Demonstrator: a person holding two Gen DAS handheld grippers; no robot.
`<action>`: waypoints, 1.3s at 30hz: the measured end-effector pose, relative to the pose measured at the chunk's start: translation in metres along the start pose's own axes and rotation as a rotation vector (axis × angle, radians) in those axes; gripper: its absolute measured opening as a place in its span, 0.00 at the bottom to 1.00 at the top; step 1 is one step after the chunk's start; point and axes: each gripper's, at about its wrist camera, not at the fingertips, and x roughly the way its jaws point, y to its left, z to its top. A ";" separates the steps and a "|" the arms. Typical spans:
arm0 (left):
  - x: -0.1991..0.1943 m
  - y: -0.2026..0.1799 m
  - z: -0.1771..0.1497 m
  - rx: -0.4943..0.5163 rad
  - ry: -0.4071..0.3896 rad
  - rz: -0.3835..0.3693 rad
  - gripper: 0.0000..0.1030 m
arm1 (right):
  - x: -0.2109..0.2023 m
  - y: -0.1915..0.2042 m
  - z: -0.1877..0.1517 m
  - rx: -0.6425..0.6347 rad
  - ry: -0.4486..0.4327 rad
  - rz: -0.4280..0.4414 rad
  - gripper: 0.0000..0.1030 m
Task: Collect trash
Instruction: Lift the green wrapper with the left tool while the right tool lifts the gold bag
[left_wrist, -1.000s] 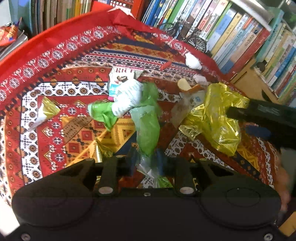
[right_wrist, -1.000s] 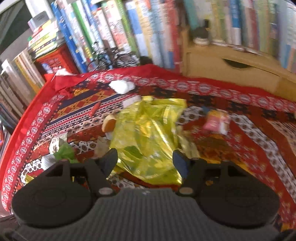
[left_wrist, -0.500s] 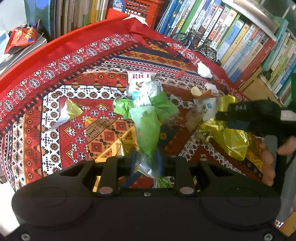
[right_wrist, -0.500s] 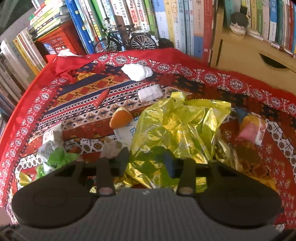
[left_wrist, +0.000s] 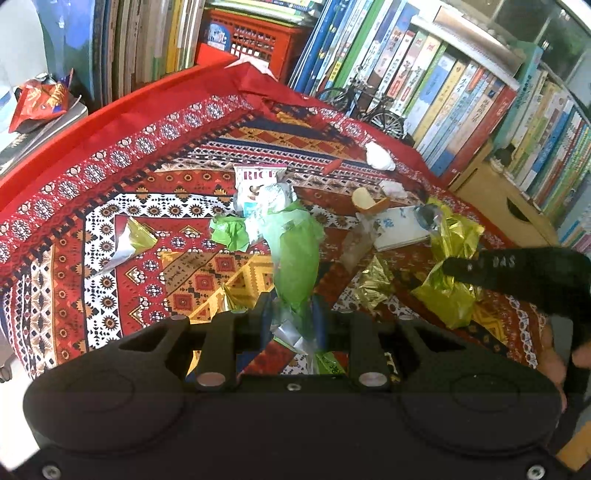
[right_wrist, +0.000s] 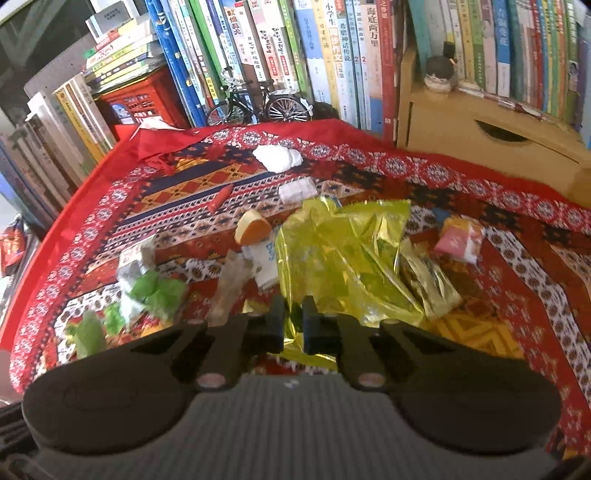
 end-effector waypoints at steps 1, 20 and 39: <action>-0.004 0.000 -0.001 0.002 -0.006 0.000 0.21 | -0.005 0.000 -0.003 -0.007 0.006 0.006 0.10; -0.005 0.017 -0.005 -0.020 -0.014 0.043 0.21 | 0.038 0.023 -0.008 -0.203 -0.002 -0.133 0.82; 0.003 -0.002 -0.010 0.037 0.009 -0.005 0.21 | 0.005 -0.004 -0.008 -0.031 -0.044 -0.071 0.19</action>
